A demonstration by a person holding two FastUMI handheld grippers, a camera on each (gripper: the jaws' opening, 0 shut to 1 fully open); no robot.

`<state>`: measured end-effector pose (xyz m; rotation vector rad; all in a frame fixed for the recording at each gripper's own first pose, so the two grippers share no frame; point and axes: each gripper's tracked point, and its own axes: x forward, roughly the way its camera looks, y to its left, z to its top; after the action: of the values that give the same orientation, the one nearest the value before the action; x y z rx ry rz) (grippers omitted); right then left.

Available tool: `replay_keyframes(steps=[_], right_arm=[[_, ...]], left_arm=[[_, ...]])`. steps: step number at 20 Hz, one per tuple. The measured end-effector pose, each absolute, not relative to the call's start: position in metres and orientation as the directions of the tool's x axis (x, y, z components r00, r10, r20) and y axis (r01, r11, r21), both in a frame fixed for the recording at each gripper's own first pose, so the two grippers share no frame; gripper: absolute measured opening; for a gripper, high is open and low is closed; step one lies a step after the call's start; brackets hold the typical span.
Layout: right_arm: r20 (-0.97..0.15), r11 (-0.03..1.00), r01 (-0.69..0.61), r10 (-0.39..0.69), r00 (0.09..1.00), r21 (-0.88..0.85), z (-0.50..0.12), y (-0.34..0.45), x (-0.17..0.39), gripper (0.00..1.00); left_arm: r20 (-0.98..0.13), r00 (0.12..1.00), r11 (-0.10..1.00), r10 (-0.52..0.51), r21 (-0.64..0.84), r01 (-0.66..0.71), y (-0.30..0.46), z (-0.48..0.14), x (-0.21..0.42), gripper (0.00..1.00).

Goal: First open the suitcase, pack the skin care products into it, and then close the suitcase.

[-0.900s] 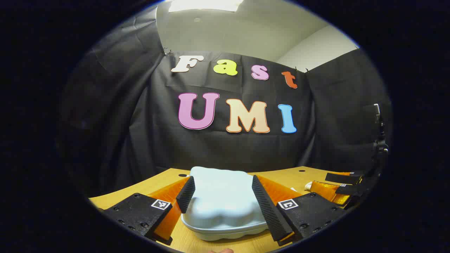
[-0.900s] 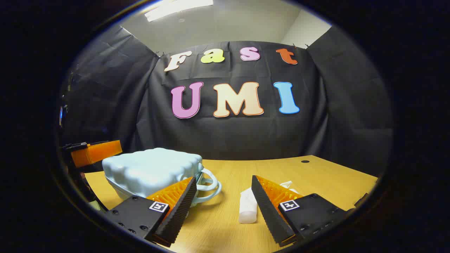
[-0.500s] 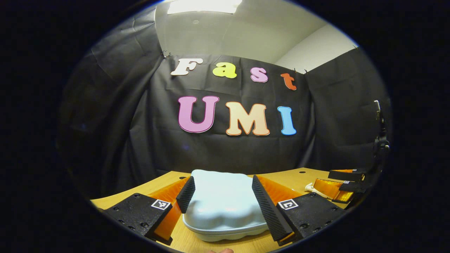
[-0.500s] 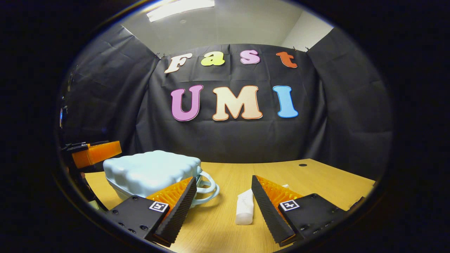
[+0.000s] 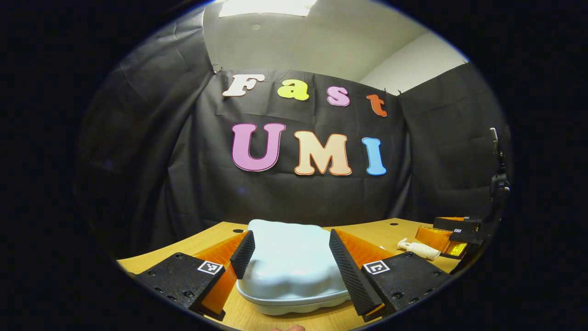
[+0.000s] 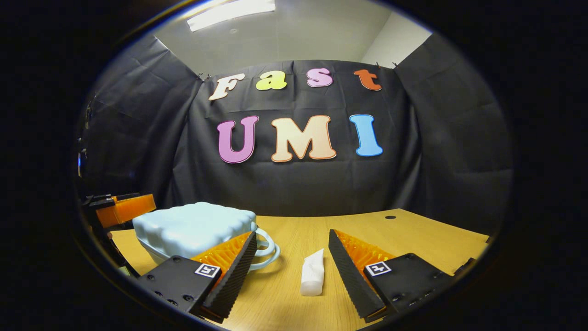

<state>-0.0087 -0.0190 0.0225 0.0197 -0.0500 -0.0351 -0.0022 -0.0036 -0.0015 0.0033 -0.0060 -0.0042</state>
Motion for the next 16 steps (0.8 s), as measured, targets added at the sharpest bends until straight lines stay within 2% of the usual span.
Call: replay_keyframes(steps=[16], right_arm=[[0.036,1.000,0.030,-0.030,0.999,-0.004,0.0221,-0.0183,-0.0115,0.99]], left_arm=[[0.012,1.000,1.000,-0.028,0.004,0.027,-0.0119,0.0012,-0.0038,0.95]])
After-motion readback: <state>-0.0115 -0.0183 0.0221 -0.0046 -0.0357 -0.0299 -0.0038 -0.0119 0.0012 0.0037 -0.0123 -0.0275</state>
